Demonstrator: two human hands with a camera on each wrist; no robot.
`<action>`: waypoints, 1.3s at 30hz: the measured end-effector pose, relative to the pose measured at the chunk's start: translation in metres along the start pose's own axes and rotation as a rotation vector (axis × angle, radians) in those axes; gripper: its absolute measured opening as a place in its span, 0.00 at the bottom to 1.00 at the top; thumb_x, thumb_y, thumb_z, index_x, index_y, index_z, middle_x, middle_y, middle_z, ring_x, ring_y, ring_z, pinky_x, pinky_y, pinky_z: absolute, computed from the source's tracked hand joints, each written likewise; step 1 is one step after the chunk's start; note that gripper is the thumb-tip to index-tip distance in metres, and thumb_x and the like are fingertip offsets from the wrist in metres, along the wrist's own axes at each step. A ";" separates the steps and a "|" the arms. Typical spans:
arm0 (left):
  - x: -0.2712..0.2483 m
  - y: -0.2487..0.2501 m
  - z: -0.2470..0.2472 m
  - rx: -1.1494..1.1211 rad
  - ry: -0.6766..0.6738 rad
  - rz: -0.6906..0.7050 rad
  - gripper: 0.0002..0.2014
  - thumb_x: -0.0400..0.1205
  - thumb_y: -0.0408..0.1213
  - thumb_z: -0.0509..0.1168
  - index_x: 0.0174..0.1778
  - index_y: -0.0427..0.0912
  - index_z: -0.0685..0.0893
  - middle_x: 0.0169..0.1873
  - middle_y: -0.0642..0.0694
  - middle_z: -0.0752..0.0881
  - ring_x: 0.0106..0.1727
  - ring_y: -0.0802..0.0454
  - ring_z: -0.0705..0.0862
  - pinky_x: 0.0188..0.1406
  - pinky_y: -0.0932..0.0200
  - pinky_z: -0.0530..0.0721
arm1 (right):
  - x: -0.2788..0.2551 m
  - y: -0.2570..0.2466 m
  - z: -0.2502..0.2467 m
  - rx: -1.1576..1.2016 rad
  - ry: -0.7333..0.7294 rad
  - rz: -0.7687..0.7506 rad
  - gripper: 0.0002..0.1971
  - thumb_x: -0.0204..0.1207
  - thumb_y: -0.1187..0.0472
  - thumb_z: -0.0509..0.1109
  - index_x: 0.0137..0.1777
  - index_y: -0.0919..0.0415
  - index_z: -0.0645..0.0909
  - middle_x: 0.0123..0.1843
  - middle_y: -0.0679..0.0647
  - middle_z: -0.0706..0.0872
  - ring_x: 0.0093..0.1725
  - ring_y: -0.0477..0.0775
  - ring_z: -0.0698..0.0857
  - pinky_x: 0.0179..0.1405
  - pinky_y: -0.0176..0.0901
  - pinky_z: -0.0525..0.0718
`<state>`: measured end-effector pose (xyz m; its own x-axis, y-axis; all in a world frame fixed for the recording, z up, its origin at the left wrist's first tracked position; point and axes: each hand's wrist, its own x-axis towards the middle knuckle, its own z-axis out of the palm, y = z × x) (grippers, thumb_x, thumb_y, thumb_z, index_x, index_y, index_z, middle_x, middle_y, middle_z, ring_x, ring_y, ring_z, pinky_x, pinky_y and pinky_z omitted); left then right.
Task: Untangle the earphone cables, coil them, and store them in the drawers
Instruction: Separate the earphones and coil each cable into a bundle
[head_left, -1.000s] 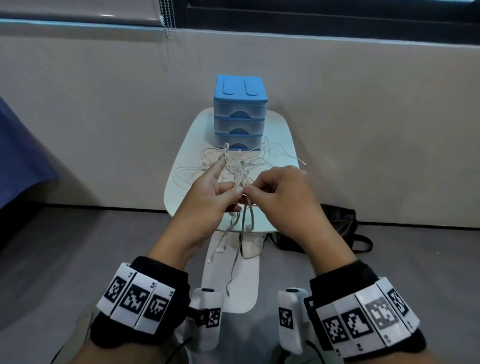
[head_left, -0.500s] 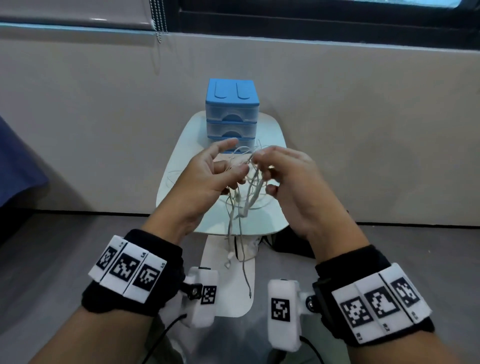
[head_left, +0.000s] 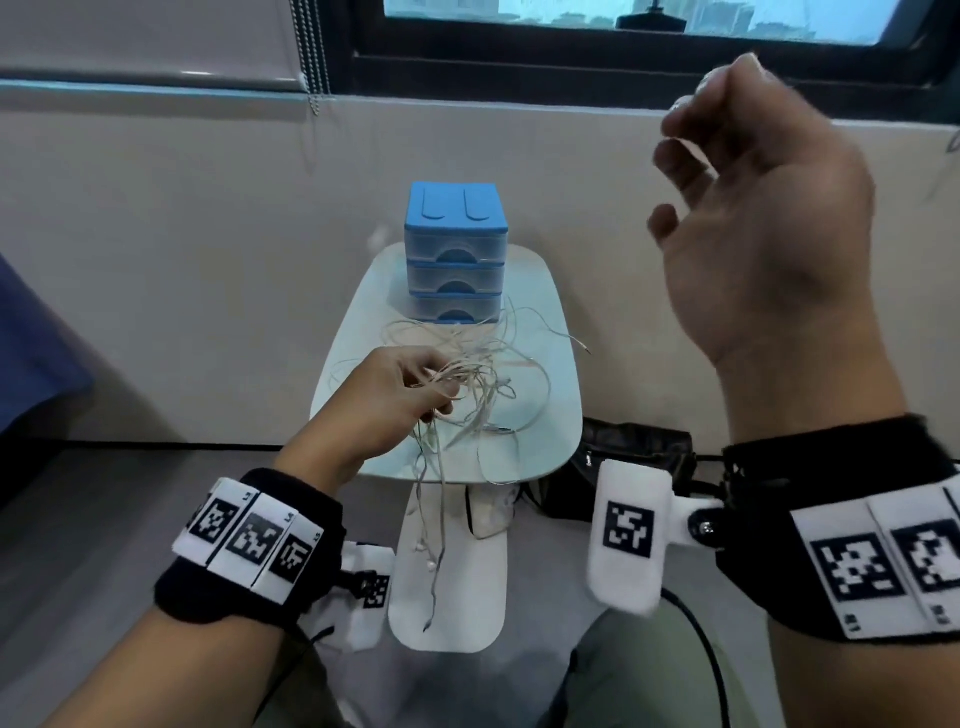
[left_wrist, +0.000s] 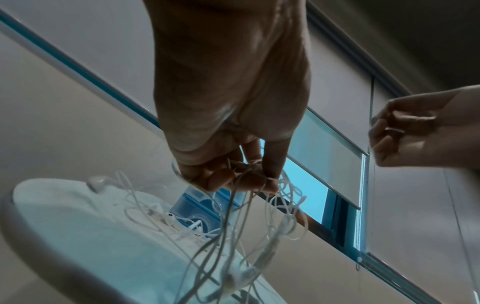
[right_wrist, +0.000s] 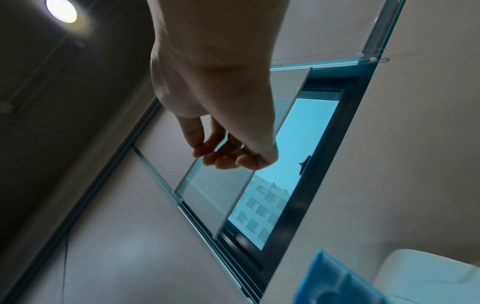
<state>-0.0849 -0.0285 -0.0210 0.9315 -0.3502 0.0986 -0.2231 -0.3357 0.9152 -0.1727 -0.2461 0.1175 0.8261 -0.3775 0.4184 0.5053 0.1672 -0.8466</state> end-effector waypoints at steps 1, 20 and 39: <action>-0.001 0.001 0.000 -0.009 0.007 0.000 0.04 0.86 0.33 0.71 0.49 0.44 0.92 0.31 0.51 0.88 0.32 0.62 0.84 0.34 0.69 0.78 | -0.001 0.002 -0.001 -0.039 0.001 -0.010 0.12 0.86 0.53 0.64 0.39 0.50 0.80 0.47 0.46 0.86 0.55 0.48 0.82 0.56 0.55 0.73; -0.019 0.024 0.013 -0.087 0.034 0.073 0.09 0.82 0.23 0.66 0.41 0.36 0.89 0.30 0.49 0.89 0.30 0.58 0.80 0.34 0.63 0.78 | -0.016 0.098 0.039 -1.110 -0.619 -0.095 0.08 0.81 0.45 0.73 0.49 0.45 0.91 0.47 0.43 0.79 0.58 0.53 0.74 0.59 0.55 0.73; -0.004 0.004 -0.003 -0.196 0.173 0.064 0.12 0.89 0.38 0.67 0.40 0.51 0.89 0.33 0.48 0.87 0.30 0.56 0.78 0.33 0.63 0.77 | -0.036 0.090 -0.037 -0.591 -0.865 0.181 0.09 0.65 0.65 0.67 0.33 0.61 0.90 0.63 0.51 0.82 0.67 0.47 0.81 0.57 0.33 0.75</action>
<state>-0.0886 -0.0262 -0.0166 0.9562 -0.2054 0.2088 -0.2392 -0.1361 0.9614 -0.1662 -0.2506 0.0138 0.8907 0.4237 0.1649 0.3477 -0.4009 -0.8476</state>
